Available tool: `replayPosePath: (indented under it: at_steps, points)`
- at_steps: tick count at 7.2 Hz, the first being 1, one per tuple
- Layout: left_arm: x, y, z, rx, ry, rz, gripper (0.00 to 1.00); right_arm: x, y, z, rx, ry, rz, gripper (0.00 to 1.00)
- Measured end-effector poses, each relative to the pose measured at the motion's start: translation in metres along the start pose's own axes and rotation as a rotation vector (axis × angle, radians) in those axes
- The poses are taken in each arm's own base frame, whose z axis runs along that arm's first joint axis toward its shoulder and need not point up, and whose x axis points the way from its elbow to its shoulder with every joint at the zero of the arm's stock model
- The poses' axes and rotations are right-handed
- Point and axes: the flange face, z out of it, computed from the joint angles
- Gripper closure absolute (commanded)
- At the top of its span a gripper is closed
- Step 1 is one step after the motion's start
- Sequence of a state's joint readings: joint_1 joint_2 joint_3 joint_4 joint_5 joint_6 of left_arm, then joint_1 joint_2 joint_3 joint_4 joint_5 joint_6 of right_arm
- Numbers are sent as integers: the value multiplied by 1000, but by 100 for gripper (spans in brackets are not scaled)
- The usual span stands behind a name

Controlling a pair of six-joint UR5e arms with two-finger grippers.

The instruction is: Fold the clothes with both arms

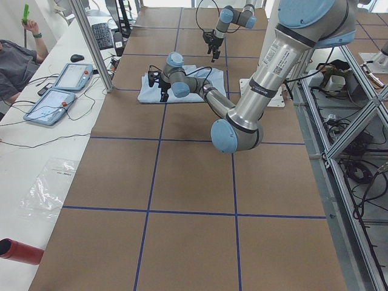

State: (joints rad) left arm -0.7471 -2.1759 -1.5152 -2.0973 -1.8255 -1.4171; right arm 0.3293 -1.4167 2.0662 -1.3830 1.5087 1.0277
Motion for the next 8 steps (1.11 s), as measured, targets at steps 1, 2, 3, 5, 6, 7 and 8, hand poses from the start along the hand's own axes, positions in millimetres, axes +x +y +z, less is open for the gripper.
replayPosePath:
  at_steps: [1,2,3,5,6,7,8]
  points:
    - [-1,0,1,0,1,1,0,-22,-25,13,23,-5,9,0]
    - [-4,0,2,0,3,3,0,-36,-42,26,38,6,8,0]
    - [-7,0,5,1,7,4,0,-42,-51,40,47,29,-13,0]
    - [-10,-1,10,3,19,5,0,-48,-53,54,45,53,-58,0]
    - [-11,-1,11,3,20,6,0,-51,-49,57,39,55,-69,0]
    - [-11,-1,11,3,22,7,0,-52,-46,61,32,59,-76,0]
    - [-9,-1,10,4,29,8,0,-51,-43,65,24,67,-80,0]
